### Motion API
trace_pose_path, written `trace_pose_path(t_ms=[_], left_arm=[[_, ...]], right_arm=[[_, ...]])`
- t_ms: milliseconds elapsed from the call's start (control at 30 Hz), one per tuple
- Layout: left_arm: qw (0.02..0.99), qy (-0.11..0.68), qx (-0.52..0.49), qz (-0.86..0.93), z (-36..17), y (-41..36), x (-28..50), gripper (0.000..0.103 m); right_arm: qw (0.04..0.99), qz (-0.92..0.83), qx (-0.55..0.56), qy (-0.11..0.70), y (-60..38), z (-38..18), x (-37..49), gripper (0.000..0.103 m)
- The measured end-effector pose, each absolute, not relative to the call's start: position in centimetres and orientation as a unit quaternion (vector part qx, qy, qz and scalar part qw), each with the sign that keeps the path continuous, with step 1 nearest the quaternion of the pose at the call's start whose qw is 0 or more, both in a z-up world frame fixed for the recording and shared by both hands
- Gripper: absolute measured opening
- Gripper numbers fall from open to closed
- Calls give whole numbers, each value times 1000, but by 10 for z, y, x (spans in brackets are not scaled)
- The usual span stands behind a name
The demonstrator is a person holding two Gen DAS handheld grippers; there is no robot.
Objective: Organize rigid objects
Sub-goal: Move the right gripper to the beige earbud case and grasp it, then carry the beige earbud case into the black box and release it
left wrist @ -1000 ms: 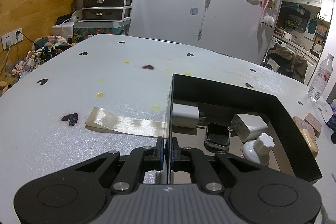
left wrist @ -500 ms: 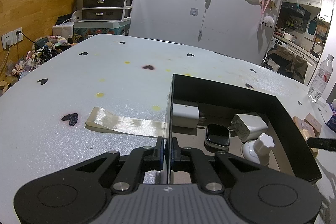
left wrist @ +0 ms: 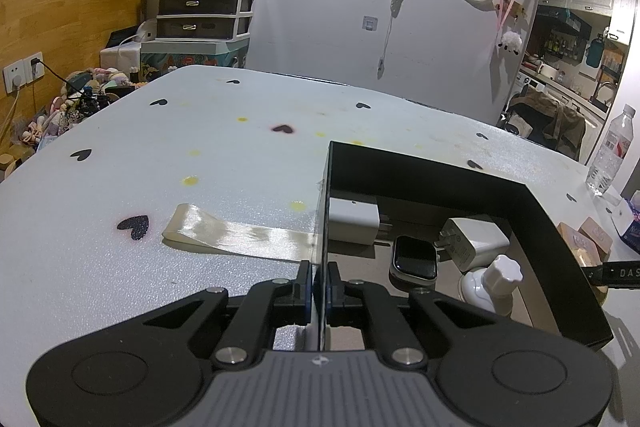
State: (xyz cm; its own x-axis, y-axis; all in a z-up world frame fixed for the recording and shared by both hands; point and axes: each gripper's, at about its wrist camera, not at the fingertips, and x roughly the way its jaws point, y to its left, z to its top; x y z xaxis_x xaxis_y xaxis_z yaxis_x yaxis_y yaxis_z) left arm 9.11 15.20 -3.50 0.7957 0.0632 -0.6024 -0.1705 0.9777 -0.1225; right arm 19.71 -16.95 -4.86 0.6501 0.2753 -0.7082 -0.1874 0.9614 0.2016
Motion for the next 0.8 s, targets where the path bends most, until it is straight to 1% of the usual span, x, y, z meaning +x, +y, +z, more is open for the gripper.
trace_pose_path(t_ms=[200,400,600,800], left_arm=[[944,313,-86,62,-35,152,91,6],[944,313,-86,62,-35,152,91,6],[944,313,-85,60,-35,153,90,6],[944,313,-86,58,-35,154,90,6]], right_arm=[[918,146,72,362,-171,-20,184,45],[913,222,72,334,-139,18,170,45],[876,297,64,375,-77,23,176,45],[852,314,30,418,-12,7,187,45]])
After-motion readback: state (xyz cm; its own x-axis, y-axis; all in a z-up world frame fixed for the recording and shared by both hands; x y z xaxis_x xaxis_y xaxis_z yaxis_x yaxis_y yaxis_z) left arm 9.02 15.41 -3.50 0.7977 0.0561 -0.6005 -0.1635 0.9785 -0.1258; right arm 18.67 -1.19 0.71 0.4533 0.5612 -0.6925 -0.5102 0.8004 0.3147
